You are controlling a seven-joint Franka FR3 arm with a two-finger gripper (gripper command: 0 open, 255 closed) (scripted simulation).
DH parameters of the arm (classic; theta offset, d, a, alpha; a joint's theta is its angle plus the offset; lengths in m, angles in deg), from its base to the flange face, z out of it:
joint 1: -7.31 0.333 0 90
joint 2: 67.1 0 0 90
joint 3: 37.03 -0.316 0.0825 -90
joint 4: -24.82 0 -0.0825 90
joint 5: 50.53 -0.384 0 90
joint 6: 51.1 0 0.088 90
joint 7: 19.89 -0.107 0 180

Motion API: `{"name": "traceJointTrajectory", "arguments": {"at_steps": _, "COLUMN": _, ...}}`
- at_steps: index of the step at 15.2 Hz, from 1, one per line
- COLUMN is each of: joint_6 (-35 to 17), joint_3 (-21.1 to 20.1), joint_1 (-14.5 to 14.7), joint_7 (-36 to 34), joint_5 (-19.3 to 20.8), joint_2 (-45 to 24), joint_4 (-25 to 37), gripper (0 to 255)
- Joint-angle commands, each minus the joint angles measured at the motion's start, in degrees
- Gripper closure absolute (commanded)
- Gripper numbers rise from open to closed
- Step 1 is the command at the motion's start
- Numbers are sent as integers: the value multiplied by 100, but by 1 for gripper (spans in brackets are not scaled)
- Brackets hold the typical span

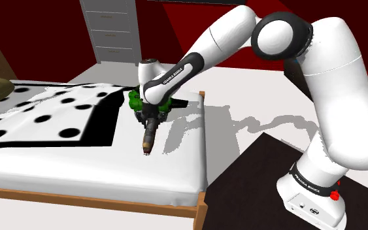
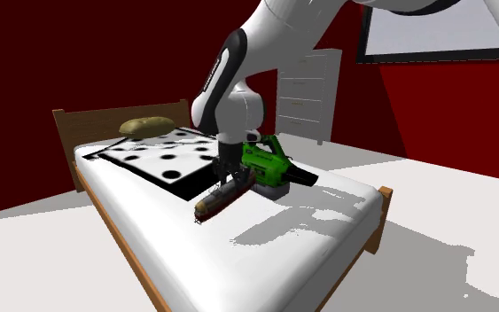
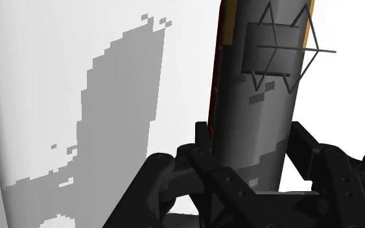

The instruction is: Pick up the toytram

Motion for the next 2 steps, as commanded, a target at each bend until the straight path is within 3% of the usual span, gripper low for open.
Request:
{"name": "traceJointTrajectory", "arguments": {"at_steps": 1, "joint_6": 62, "joint_3": -12, "joint_1": -11, "joint_7": 10, "joint_5": -14, "joint_2": 69, "joint_4": -3, "gripper": 255}}
{"name": "traceJointTrajectory", "arguments": {"at_steps": 2, "joint_6": 62, "joint_3": -12, "joint_1": -11, "joint_7": 10, "joint_5": -14, "joint_2": 68, "joint_4": -2, "gripper": 255}}
